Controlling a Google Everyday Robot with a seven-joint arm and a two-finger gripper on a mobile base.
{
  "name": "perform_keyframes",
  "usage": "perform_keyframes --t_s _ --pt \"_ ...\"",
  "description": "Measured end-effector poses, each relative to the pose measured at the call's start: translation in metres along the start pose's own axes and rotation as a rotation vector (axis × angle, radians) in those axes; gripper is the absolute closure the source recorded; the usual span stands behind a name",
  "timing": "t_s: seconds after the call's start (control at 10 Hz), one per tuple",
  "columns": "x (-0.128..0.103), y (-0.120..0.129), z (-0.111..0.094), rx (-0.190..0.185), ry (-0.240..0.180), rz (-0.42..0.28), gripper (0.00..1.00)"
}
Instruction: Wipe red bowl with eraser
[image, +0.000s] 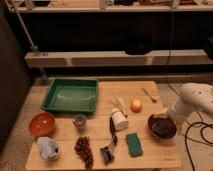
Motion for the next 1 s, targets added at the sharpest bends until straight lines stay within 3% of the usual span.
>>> perform_keyframes --t_s 0.2,0.5,1.0 --pt "0.019 -0.018 0.022 -0.019 -0.018 -0.005 0.2" --pt "0.034 -0.048 0.044 -0.054 0.002 -0.002 0.2" --pt "0.051 -0.077 0.042 -0.097 0.112 0.009 0.2"
